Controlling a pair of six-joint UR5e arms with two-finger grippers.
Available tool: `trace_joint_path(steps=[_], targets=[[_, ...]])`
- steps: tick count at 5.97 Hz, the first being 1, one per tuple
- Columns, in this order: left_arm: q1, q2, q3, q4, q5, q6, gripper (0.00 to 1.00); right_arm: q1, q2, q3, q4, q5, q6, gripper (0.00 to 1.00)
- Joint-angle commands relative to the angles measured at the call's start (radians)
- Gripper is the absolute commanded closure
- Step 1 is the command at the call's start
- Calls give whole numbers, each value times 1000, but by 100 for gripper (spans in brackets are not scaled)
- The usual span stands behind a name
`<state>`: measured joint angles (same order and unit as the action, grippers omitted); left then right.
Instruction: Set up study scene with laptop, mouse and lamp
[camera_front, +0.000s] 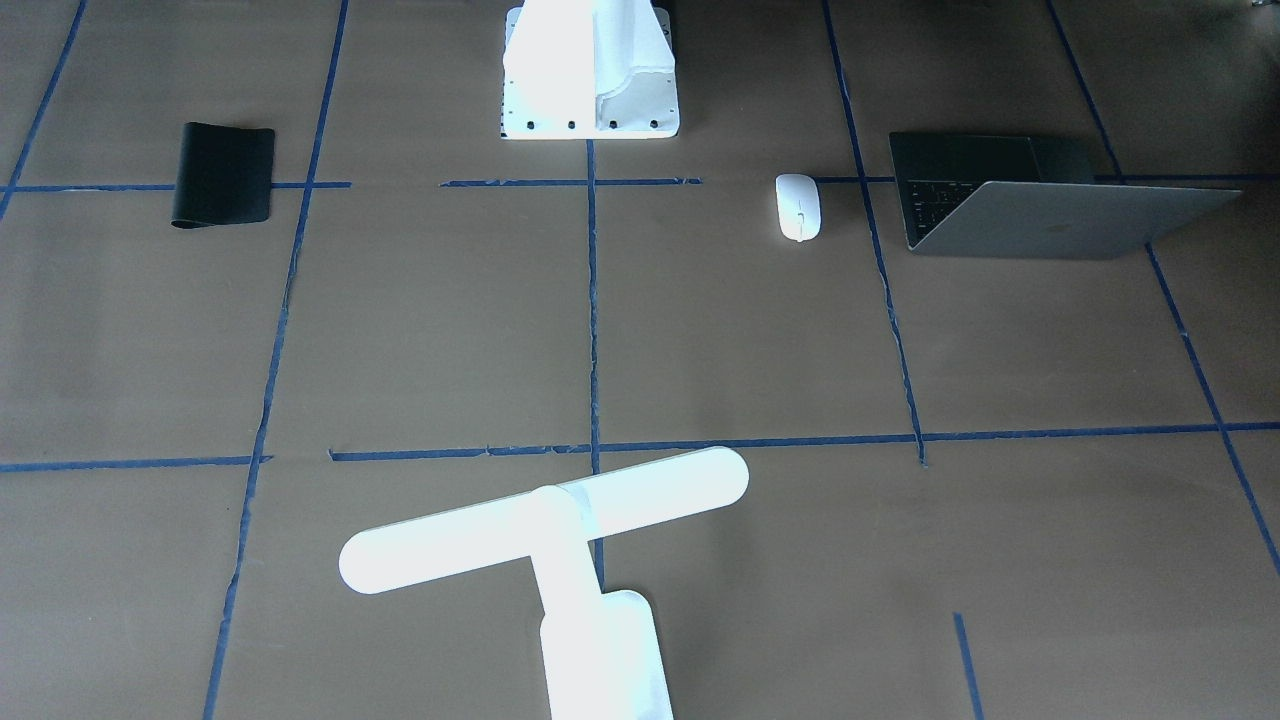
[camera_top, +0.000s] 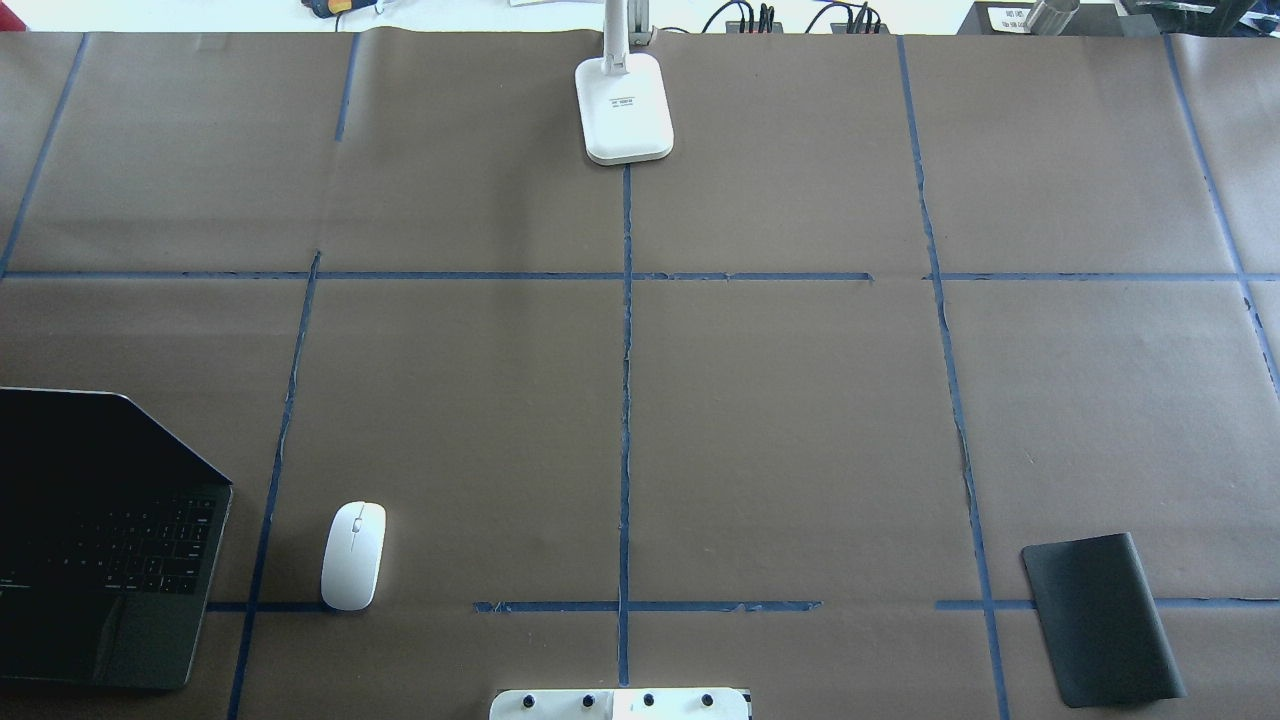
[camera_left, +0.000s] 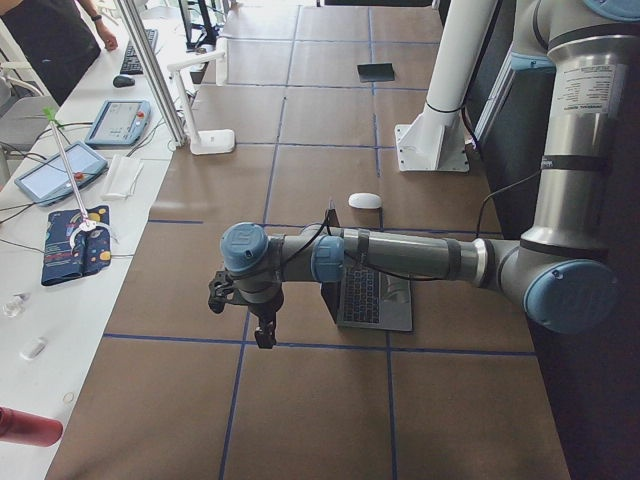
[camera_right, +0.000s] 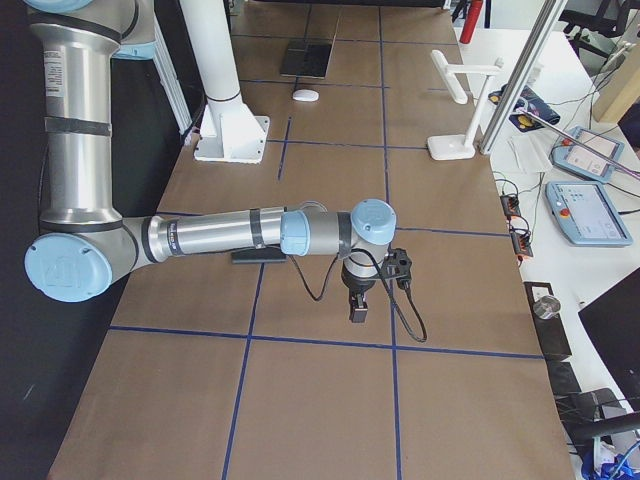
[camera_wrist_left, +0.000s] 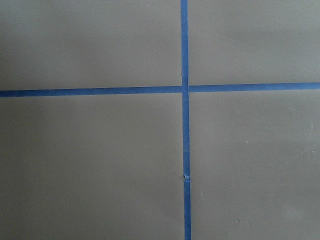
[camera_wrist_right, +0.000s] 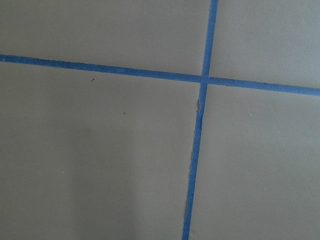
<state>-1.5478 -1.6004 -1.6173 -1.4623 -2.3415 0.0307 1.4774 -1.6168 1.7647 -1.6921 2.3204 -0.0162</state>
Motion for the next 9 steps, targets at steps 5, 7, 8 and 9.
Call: trace_joint_path(steps=[5, 7, 8, 9], targets=[[39, 20, -195, 14, -22, -397, 0, -54, 3, -1, 34, 4, 5, 0], [160, 33, -324, 13, -78, -764, 0, -58, 2, -2, 34, 2, 5, 0], [228, 33, -363, 10, -75, -998, 0, -68, 2, -5, 34, 1, 5, 0], [273, 49, -430, 8, -67, -1202, 0, -75, 2, -11, 32, -2, 4, 0]])
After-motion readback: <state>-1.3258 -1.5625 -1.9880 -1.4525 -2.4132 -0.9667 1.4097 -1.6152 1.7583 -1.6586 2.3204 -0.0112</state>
